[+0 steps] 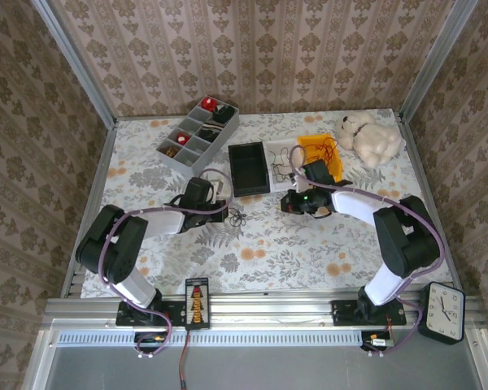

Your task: Untangle the cables

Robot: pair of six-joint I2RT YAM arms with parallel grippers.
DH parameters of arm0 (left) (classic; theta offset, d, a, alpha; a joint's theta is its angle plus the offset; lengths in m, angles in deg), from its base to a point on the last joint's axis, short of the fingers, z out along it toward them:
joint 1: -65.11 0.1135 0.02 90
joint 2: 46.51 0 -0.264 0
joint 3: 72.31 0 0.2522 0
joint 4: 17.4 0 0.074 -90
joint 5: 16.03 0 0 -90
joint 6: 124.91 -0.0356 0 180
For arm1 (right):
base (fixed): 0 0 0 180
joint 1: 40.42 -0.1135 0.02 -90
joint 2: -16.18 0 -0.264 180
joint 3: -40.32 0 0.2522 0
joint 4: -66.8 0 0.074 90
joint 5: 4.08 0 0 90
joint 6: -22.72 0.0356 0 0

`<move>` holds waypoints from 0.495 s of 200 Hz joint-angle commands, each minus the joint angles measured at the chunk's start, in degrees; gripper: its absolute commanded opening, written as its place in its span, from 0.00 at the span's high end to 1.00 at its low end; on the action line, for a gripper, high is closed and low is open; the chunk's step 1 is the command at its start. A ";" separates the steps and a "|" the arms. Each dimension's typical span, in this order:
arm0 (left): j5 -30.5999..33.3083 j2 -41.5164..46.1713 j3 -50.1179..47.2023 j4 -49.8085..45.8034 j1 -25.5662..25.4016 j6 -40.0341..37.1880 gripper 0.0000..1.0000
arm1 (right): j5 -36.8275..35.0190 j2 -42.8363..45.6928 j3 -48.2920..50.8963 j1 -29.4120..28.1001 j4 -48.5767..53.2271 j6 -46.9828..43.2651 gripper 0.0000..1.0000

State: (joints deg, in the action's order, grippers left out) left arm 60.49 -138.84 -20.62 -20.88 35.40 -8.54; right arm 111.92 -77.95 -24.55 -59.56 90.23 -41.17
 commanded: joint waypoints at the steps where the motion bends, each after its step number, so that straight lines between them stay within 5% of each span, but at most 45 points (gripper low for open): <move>1: 0.83 2.32 -1.11 0.09 0.54 1.43 1.00 | -4.49 2.82 2.45 2.36 -3.14 6.14 1.00; 23: -1.31 2.25 -0.78 -0.35 0.12 0.06 1.00 | -0.98 2.01 -0.44 -0.75 -1.36 1.66 0.93; 62: -4.33 1.81 -0.58 -0.26 0.27 -0.65 1.00 | 2.27 -4.13 -11.03 -12.72 6.62 -8.15 0.67; 99: -5.69 1.59 -0.23 -0.65 0.36 -1.03 1.00 | 1.51 -10.65 -21.01 -20.80 12.75 -14.40 0.60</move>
State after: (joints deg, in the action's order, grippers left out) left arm 56.95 -138.23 -21.17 -20.90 35.57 -8.38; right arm 112.57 -84.40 -39.81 -77.11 95.63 -48.77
